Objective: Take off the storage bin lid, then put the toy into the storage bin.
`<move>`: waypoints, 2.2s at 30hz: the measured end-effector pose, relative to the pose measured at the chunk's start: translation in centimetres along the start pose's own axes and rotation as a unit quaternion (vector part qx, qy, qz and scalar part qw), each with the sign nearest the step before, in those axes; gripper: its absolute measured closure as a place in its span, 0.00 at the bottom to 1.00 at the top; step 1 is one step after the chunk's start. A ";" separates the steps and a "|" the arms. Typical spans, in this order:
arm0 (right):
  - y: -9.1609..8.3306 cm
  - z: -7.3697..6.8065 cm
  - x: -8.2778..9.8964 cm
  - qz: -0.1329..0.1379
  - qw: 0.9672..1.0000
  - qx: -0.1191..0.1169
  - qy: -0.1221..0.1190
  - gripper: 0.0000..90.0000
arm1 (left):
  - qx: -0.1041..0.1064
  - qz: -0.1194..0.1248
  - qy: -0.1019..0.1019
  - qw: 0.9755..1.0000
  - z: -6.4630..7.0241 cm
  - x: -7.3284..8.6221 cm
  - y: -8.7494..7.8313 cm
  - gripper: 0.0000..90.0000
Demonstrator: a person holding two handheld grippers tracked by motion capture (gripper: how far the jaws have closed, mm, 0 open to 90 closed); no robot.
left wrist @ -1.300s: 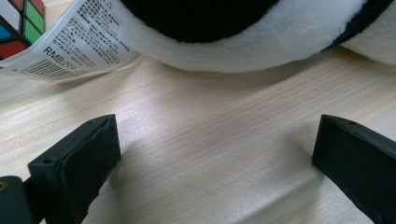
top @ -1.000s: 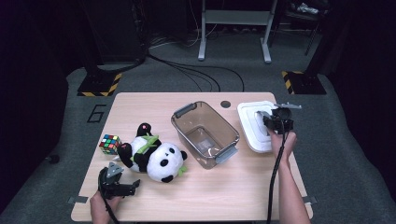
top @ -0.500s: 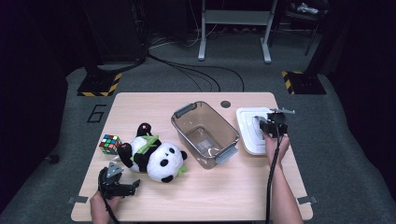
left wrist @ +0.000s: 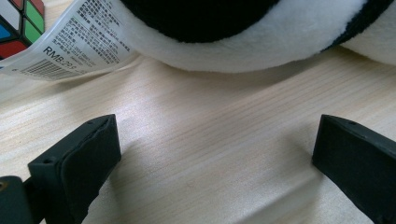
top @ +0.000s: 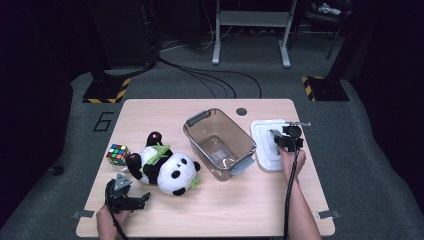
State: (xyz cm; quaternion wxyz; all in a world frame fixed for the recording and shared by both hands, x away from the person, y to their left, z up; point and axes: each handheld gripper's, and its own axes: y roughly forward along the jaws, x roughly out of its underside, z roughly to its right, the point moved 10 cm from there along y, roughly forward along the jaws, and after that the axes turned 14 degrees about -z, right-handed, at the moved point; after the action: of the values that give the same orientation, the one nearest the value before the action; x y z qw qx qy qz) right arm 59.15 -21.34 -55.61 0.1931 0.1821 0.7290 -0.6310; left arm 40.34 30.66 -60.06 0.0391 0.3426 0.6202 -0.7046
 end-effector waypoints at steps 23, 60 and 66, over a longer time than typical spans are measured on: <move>-6.5 -2.1 2.7 0.024 0.995 -0.052 -0.084 0.17 | -0.001 0.005 -0.002 1.000 0.0 -0.1 0.0 0.01; -3.8 -7.6 16.5 -0.015 0.966 -0.080 -0.244 0.00 | 0.006 0.002 0.000 1.000 0.0 -0.1 0.1 0.01; -3.7 -7.6 16.6 -0.013 0.966 -0.076 -0.246 0.00 | -0.007 -0.003 -0.016 1.000 -0.6 -0.1 0.1 0.01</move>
State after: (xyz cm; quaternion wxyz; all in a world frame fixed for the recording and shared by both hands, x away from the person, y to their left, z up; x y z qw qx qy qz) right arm 42.58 -13.94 -59.93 0.3719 -0.0034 0.7069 -0.6017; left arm 40.76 31.14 -60.07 0.0487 0.3291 0.6253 -0.7059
